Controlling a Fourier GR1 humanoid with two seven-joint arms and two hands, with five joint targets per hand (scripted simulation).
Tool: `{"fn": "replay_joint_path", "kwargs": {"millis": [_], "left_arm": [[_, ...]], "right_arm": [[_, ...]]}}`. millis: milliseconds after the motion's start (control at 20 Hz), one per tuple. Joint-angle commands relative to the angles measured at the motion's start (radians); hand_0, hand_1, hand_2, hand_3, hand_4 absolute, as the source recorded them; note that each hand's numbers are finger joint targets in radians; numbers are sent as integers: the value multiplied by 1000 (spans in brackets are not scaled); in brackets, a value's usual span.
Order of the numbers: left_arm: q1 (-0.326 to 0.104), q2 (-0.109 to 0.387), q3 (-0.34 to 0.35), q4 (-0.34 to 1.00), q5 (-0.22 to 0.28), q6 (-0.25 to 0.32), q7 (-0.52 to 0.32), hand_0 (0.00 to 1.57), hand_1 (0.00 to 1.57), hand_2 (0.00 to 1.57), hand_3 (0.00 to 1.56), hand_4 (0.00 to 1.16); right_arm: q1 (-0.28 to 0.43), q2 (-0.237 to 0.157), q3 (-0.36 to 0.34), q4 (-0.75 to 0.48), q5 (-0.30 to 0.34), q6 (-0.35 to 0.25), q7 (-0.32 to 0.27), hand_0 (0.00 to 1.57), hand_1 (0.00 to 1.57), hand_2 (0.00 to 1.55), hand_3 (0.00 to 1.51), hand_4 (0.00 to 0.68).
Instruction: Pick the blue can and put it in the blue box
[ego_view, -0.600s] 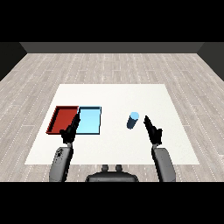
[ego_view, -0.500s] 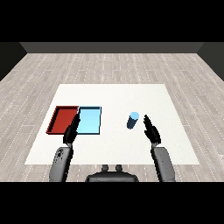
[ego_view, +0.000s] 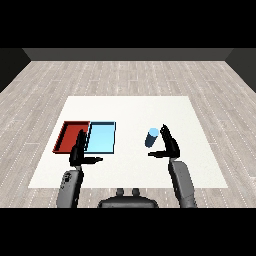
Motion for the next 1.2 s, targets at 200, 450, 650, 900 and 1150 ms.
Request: {"fn": "replay_joint_path", "kwargs": {"millis": [200,450,650,900,1150], "left_arm": [[73,-23,-16,-58,-3,-5,-101,0,0,0,0,0],[114,-27,-28,-90,-13,-2,-120,0,0,0,0,0],[52,-44,-39,-24,-39,26,-121,0,0,0,0,0],[44,-13,2,7,-6,-9,-141,0,0,0,0,0],[-24,-17,27,136,-19,4,-211,0,0,0,0,0]], "right_arm": [[-90,-3,-40,157,-29,60,-173,0,0,0,0,0],[-79,41,2,170,15,17,-203,0,0,0,0,0],[-63,-3,-43,156,-36,62,-188,0,0,0,0,0],[-78,-1,-40,167,-22,36,-181,0,0,0,0,0],[-126,1,-65,188,-63,31,-116,0,0,0,0,0]]}}
